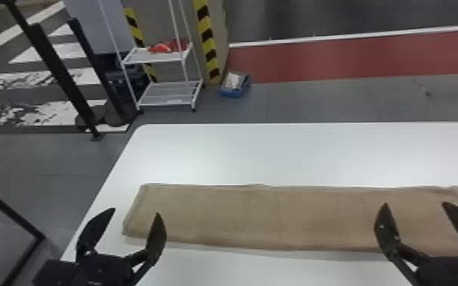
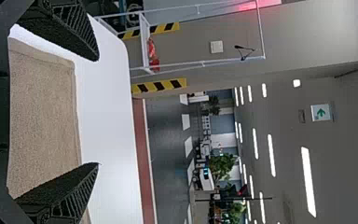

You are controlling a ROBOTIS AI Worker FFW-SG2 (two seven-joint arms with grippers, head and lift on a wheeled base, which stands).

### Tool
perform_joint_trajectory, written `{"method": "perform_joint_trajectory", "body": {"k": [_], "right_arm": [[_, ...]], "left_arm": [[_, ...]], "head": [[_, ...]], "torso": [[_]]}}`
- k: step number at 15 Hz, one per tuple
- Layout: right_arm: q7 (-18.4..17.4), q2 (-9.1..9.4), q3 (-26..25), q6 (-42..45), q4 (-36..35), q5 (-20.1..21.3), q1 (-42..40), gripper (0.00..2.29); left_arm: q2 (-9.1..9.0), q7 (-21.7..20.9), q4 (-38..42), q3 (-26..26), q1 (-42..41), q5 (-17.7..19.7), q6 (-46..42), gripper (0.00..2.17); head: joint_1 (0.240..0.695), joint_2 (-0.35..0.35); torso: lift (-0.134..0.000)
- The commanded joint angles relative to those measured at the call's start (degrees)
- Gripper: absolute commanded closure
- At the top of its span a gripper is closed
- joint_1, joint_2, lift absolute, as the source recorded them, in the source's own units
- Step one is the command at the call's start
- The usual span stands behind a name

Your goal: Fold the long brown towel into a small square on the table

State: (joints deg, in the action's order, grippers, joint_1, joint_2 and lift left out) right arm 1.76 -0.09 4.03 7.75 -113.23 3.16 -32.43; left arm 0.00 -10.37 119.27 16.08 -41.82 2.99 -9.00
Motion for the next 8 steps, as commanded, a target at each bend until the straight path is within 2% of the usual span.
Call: {"method": "perform_joint_trajectory", "body": {"k": [1, 8], "right_arm": [[0.00, 0.14, -0.07, 0.02, 0.20, 0.00, 0.00, 0.10], [0.00, 0.14, -0.07, 0.20, 0.38, 0.00, 0.09, 0.10]], "left_arm": [[-0.15, -0.09, 0.00, 0.00, -0.02, 0.00, 0.00, 0.08], [-0.15, -0.18, 0.00, -0.09, -0.02, 0.00, 0.00, 0.08]], "head": [[0.695, 0.225], [0.695, 0.221]], "torso": [[-0.112], [-0.112]]}}
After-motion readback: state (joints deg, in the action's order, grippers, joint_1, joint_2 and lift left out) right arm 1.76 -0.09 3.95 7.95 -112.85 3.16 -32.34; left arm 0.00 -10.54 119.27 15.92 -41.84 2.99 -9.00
